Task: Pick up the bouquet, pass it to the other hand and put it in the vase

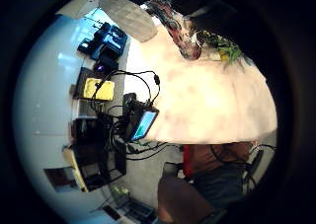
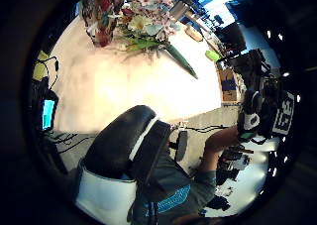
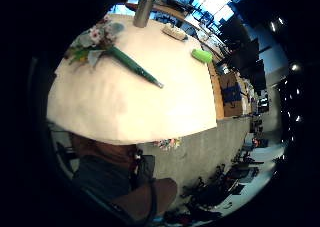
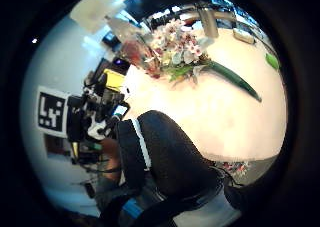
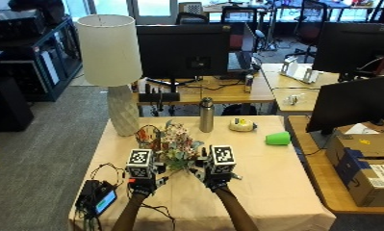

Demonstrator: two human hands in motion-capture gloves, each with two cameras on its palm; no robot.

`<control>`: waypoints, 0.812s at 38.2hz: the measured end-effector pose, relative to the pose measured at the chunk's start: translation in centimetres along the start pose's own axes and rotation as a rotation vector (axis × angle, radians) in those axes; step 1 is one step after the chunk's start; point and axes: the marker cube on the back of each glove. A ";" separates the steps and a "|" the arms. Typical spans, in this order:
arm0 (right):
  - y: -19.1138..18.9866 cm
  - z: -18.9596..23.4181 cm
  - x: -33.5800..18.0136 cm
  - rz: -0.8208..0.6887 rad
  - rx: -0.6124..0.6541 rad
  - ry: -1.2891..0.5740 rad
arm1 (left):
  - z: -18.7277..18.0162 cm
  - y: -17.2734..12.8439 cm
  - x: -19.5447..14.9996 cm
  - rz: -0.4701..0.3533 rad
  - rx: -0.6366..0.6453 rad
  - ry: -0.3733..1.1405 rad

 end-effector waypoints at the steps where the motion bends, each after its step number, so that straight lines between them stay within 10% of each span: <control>1: 0.0 0.0 0.0 0.001 -0.002 0.002 | 0.1 -0.1 0.0 0.003 0.002 0.003; 31: -5.7 9.6 13.5 0.208 -0.090 -0.056 | 0.6 -1.0 0.6 0.009 -0.019 0.026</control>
